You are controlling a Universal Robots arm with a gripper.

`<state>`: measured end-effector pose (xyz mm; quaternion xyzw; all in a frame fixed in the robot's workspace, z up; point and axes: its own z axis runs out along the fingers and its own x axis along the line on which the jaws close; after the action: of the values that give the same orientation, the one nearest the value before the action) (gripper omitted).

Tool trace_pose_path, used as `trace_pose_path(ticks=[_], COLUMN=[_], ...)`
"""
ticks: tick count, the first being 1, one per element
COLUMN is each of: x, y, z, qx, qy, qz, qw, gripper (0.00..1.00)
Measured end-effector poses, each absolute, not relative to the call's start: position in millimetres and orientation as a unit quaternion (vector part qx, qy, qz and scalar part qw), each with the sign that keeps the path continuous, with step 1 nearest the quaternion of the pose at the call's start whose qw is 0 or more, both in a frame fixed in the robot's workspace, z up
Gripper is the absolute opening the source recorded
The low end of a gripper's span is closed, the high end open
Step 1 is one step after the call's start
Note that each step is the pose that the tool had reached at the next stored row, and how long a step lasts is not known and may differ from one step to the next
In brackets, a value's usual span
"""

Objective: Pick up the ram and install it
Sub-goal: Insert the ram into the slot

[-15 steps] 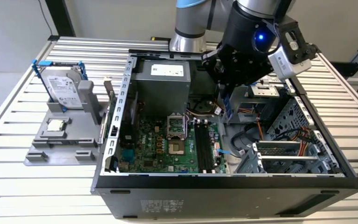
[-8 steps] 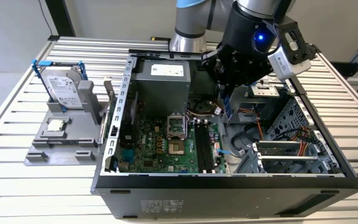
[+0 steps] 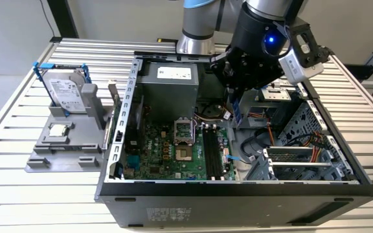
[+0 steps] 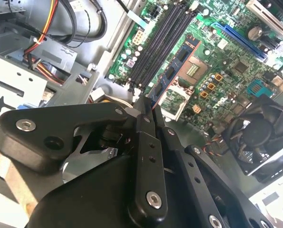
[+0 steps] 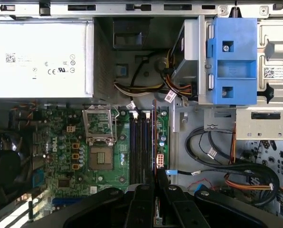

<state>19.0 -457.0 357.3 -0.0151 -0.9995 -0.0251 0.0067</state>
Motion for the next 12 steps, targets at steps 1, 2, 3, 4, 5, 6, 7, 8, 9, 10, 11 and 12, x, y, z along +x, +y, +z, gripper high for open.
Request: trace_pose_path(ticks=[1,2,3,4,5,6,7,8,9,10,11,12], x=[19,19,19,19,19,19,19,19,19,19,19,19], y=[-457,-457,-457,-457,-457,-457,-457,-457,-457,-457,-457,-457], z=[357,356,354,352,350,342,340,338,336,334,333,331], qx=[-0.015,-0.015,-0.015,-0.016,-0.016,-0.017,-0.017,-0.018,-0.018,-0.018,-0.018,-0.018], qy=[-1.0,-1.0,-1.0,-1.0,-1.0,-1.0,-1.0,-1.0,-1.0,-1.0,-1.0,-1.0], qz=[-0.025,-0.025,-0.025,-0.025,-0.025,-0.025,-0.025,-0.025,-0.025,-0.025,-0.025,-0.025], qw=[0.007,0.007,0.007,0.007,0.007,0.007,0.007,0.007,0.007,0.007,0.007,0.006], gripper=[0.0,0.0,0.0,0.0,0.0,0.0,0.0,0.0,0.0,0.0,0.0,0.0])
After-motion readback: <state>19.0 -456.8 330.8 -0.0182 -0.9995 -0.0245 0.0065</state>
